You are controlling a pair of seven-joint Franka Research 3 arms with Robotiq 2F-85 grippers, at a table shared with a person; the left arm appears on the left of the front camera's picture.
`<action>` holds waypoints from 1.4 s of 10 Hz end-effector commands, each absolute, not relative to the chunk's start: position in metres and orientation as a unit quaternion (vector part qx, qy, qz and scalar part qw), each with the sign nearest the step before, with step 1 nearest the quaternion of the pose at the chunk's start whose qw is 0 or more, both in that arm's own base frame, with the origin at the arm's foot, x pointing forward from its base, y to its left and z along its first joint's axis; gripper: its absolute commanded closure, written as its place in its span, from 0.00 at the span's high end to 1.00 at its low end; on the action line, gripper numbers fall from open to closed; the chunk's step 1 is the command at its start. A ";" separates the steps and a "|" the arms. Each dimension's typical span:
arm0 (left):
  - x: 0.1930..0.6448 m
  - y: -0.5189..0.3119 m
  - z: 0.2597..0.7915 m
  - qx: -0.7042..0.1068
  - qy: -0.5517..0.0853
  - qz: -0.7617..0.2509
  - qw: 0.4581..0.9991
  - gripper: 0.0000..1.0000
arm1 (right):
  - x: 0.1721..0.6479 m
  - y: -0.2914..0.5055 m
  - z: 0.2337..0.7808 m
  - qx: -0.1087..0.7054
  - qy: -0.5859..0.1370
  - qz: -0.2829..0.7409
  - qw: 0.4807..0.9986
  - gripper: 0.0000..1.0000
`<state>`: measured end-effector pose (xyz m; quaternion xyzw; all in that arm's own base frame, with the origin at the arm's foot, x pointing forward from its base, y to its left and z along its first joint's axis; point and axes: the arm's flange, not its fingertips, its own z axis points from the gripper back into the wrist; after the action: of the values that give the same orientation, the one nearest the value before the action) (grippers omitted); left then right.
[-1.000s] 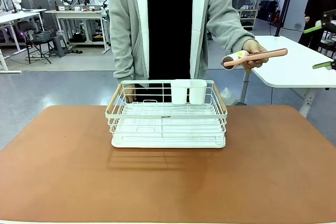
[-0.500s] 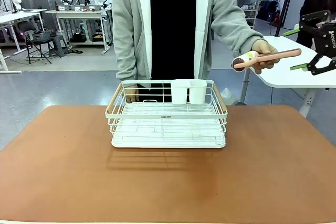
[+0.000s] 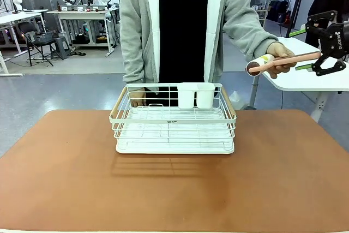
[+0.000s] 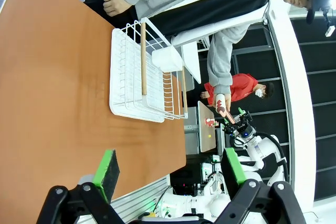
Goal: Clean the table.
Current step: Pick up the Lint Roller when the human hands it over.
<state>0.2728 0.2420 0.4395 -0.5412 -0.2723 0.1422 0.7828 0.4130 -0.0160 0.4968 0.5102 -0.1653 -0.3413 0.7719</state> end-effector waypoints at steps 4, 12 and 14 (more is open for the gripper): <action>0.274 0.246 0.440 -0.549 -0.285 0.132 0.775 1.00 | 0.417 -0.014 0.492 0.520 -0.190 -0.315 0.771 0.54; 0.274 0.246 0.440 -0.549 -0.285 0.132 0.775 1.00 | 0.417 -0.026 0.496 0.528 -0.208 -0.329 0.755 0.00; 0.274 0.246 0.440 -0.549 -0.285 0.132 0.775 1.00 | 0.415 -0.021 0.494 0.514 -0.181 -0.326 0.772 0.00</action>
<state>0.2728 0.2420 0.4395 -0.5413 -0.2723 0.1421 0.7828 0.4143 -0.0240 0.4936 0.5154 -0.1833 -0.3297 0.7695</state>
